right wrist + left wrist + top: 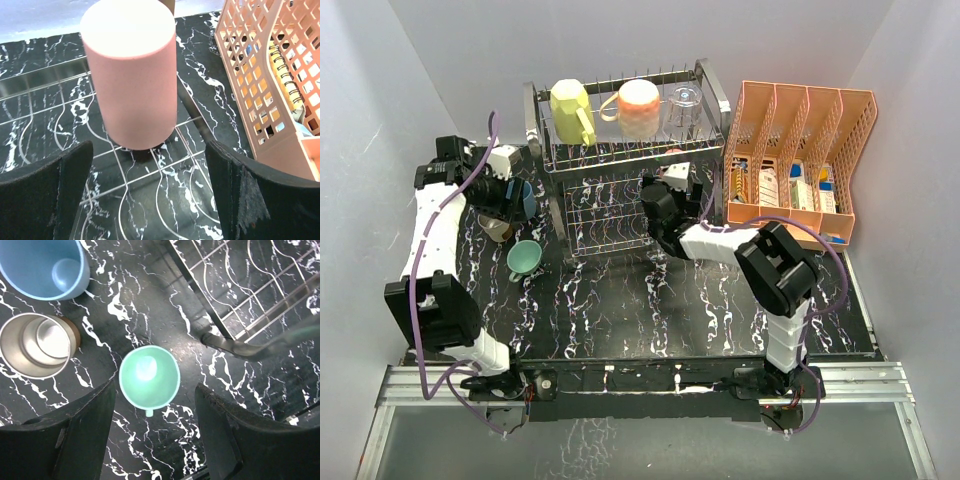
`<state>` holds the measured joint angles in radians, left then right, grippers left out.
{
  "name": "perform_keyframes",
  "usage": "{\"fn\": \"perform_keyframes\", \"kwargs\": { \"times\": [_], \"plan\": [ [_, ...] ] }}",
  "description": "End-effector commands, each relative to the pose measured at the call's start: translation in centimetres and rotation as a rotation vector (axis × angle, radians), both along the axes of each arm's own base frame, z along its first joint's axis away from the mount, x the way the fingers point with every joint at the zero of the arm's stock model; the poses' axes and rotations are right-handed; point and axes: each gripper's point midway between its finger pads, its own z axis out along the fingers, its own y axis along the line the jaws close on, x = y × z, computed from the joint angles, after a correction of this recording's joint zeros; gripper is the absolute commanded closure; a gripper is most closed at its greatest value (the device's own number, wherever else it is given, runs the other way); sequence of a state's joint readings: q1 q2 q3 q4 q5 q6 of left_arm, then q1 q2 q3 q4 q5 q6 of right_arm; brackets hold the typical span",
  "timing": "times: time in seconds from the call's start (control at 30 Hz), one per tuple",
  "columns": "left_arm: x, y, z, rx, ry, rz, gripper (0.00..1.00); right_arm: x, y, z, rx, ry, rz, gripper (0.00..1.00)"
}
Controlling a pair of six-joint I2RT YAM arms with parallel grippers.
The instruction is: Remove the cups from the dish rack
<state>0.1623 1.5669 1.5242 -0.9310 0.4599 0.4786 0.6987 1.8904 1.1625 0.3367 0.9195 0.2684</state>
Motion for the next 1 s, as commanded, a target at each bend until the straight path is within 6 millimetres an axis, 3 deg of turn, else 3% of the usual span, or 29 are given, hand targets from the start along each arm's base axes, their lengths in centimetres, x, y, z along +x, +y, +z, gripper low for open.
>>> {"fn": "perform_keyframes", "kwargs": {
  "times": [0.0,0.1,0.4,0.63,0.77,0.97],
  "plan": [
    [-2.1,-1.2,3.1,-0.045,-0.043,-0.043,0.37,2.5,-1.8,3.6,0.026,-0.139,-0.129,0.02],
    [-2.6,-1.5,3.4,-0.053,-0.042,-0.059,0.37,3.6,-2.7,3.7,0.030,-0.148,-0.146,0.02],
    [-3.7,-2.5,4.0,-0.099,-0.036,-0.084,0.37,6.1,-0.3,4.0,-0.073,-0.168,-0.018,0.01],
    [-4.3,-3.3,4.5,-0.135,-0.034,-0.126,0.37,6.6,0.1,3.9,-0.096,-0.172,0.027,0.12],
    [-4.8,-3.8,5.0,-0.155,-0.042,-0.155,0.37,6.7,-0.6,4.0,-0.114,-0.173,0.006,0.14],
    [-5.2,-4.3,5.4,-0.172,-0.055,-0.183,0.36,7.8,-3.1,3.2,-0.105,-0.138,-0.050,0.05]
  ]
}}
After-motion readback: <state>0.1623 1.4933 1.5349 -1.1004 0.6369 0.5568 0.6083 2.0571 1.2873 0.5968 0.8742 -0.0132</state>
